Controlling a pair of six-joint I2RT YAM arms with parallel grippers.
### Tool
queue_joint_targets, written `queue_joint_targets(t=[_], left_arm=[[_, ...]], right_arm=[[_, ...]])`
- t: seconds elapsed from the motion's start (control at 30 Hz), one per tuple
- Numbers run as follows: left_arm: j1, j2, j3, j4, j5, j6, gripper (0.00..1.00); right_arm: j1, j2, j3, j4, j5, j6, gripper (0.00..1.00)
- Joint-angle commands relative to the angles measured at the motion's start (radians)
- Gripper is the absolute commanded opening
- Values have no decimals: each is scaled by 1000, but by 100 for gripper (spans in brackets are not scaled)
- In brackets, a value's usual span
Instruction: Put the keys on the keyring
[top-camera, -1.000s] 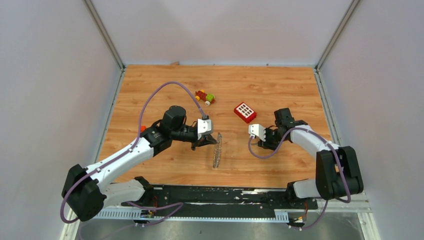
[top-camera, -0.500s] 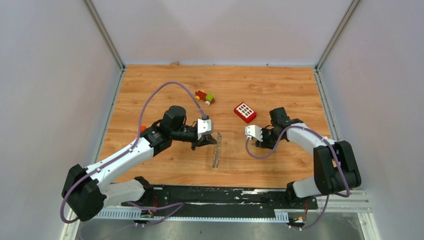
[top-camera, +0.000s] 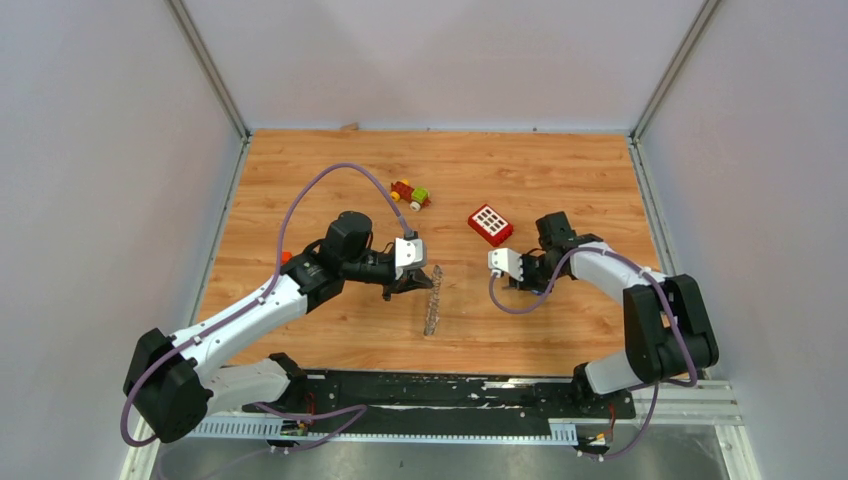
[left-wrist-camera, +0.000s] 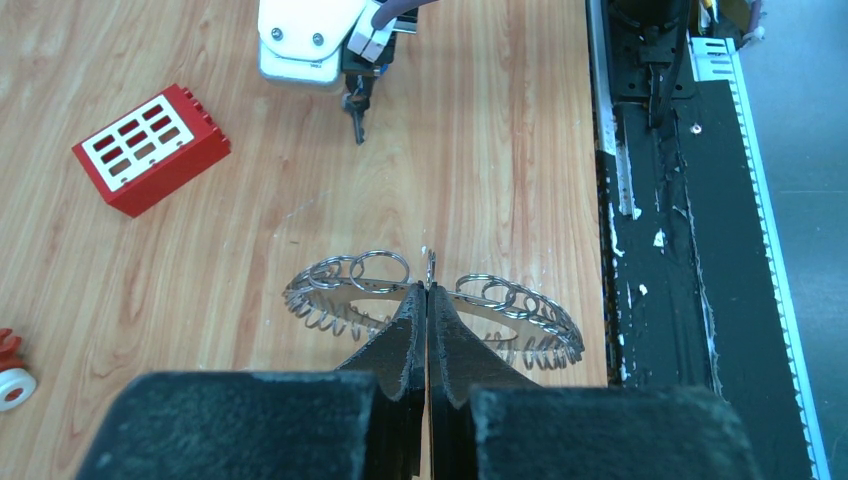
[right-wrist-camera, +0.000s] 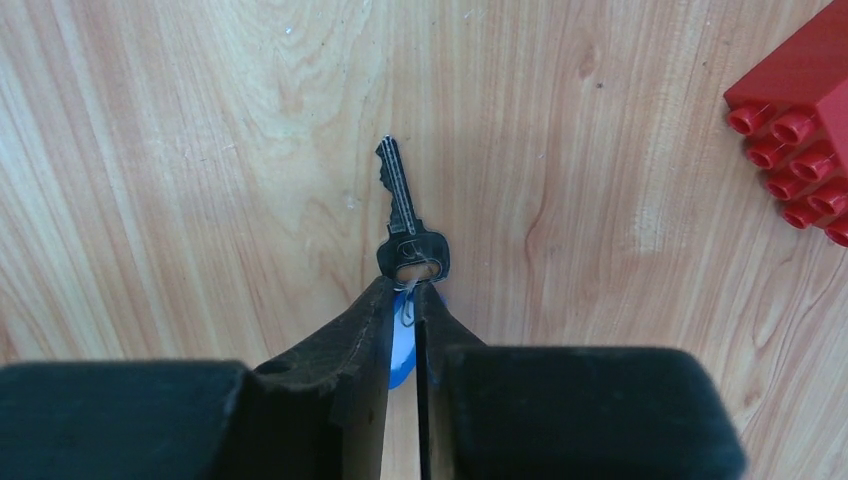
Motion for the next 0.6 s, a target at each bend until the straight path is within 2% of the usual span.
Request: queue_joint_targets(t=[0.0, 0.17, 0.57], left_arm=[[-3, 0, 36, 25, 20, 13, 0], [-4, -3, 36, 24, 21, 14, 0], [-3, -7, 36, 25, 29, 12, 0]], right_arm=[[5, 25, 34, -20, 9, -11, 13], [3, 45, 69, -45, -9, -1, 6], [-27, 86, 164, -179, -94, 3, 4]])
